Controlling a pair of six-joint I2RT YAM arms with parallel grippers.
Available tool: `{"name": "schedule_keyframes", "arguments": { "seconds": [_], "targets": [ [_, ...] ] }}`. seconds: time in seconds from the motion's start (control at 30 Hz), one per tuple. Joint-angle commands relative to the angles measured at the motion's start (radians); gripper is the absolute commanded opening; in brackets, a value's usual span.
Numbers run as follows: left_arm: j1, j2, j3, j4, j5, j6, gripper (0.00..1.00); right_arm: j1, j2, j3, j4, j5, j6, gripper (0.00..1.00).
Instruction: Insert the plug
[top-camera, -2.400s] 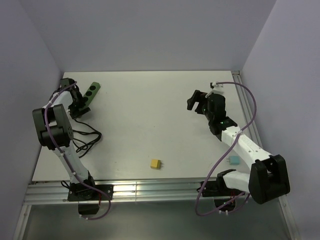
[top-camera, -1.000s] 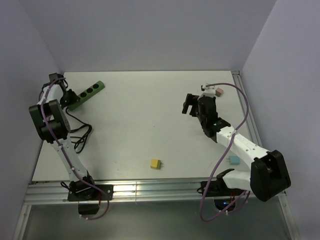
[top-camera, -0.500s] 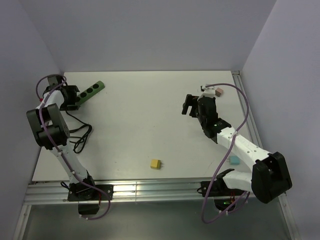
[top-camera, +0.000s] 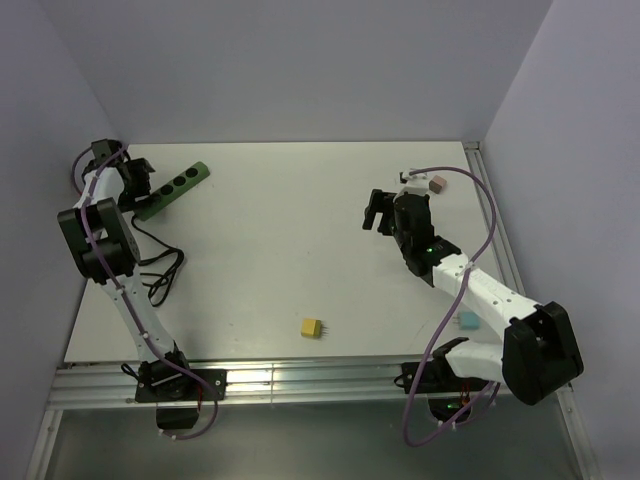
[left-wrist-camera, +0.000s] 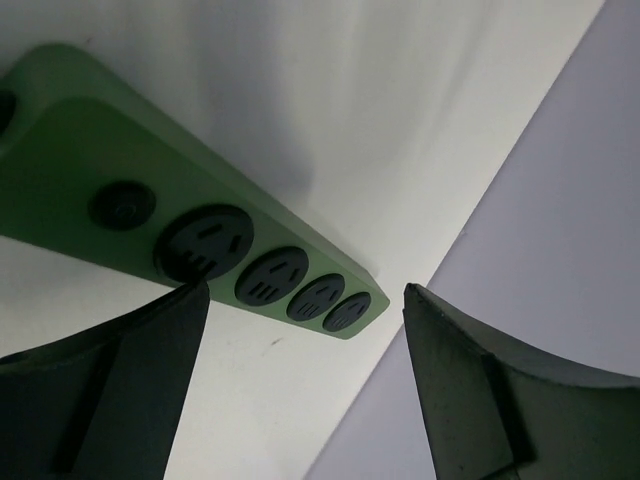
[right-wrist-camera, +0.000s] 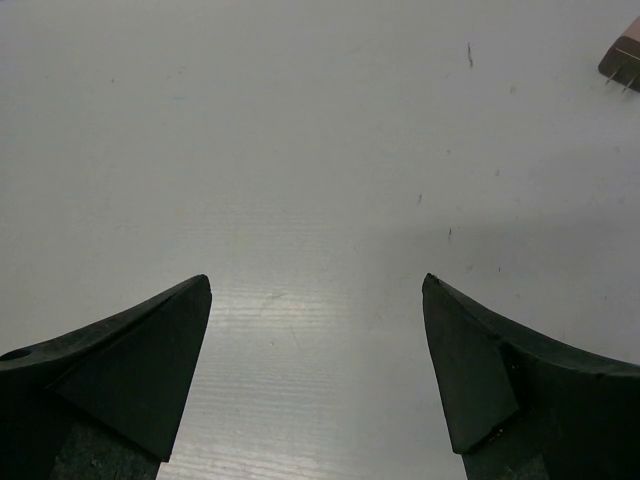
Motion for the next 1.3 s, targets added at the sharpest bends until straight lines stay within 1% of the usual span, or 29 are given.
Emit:
{"name": "schedule_keyframes", "arguments": {
  "seconds": [0.0,0.1,0.17,0.3,0.37,0.43,0.5,0.53,0.63,0.73,0.77,0.83,0.87,0.93,0.97,1.03,1.07,1.17,1.2,1.27],
  "targets": [
    [-0.005,0.045,0.020,-0.111,-0.007,-0.094,0.86,0.009,0.005,0.047,0.031,0.018,0.002,0.93],
    [-0.006,0.082,0.072,-0.201,-0.018,-0.143,0.87,0.009,0.002,0.045,0.036,0.009,0.005,0.93],
    [-0.003,0.110,0.123,-0.266,-0.018,-0.134,0.88,0.010,0.000,0.041,0.037,0.002,0.010,0.93],
    [-0.009,0.119,0.109,-0.284,-0.017,-0.172,0.89,0.013,0.008,0.050,0.033,-0.002,0.010,0.93],
    [-0.006,0.154,0.128,-0.330,0.002,-0.180,0.88,0.016,0.007,0.054,0.027,0.004,0.007,0.93],
    [-0.003,0.203,0.187,-0.421,0.022,-0.182,0.89,0.019,0.000,0.047,0.028,0.012,0.008,0.93],
    [-0.005,0.228,0.224,-0.465,0.022,-0.180,0.89,0.018,-0.009,0.042,0.033,0.009,0.010,0.93],
    [-0.005,0.234,0.240,-0.478,0.020,-0.181,0.89,0.021,-0.009,0.042,0.034,0.009,0.008,0.93],
    [-0.003,0.226,0.208,-0.458,0.025,-0.183,0.88,0.019,-0.006,0.045,0.028,0.013,0.008,0.93],
    [0.000,0.220,0.192,-0.430,0.031,-0.182,0.83,0.019,-0.004,0.047,0.030,0.013,0.008,0.93],
    [0.001,0.226,0.195,-0.426,0.034,-0.178,0.79,0.019,-0.007,0.044,0.030,0.016,0.010,0.93],
    [0.001,0.238,0.217,-0.427,0.048,-0.160,0.77,0.019,-0.007,0.042,0.028,0.019,0.008,0.93],
    [0.003,0.249,0.224,-0.430,0.046,-0.152,0.71,0.019,-0.009,0.042,0.031,0.021,0.007,0.93],
    [0.000,0.251,0.231,-0.423,0.040,-0.126,0.68,0.019,-0.007,0.045,0.028,0.024,0.008,0.93],
    [-0.002,0.245,0.224,-0.417,0.043,-0.120,0.57,0.019,-0.009,0.047,0.025,0.025,0.007,0.93],
    [0.000,0.232,0.189,-0.385,0.049,-0.097,0.44,0.021,-0.009,0.047,0.024,0.030,0.008,0.93],
    [0.001,0.223,0.179,-0.381,0.049,-0.080,0.28,0.021,-0.010,0.045,0.024,0.033,0.007,0.93],
    [0.000,0.206,0.140,-0.372,0.048,-0.034,0.03,0.021,-0.018,0.045,0.021,0.035,0.006,0.93],
    [-0.005,0.202,0.120,-0.374,0.048,-0.024,0.00,0.021,-0.019,0.047,0.021,0.035,0.007,0.93],
    [-0.012,0.190,0.106,-0.383,0.043,0.019,0.00,0.021,-0.027,0.047,0.016,0.036,0.008,0.93]
  ]
}}
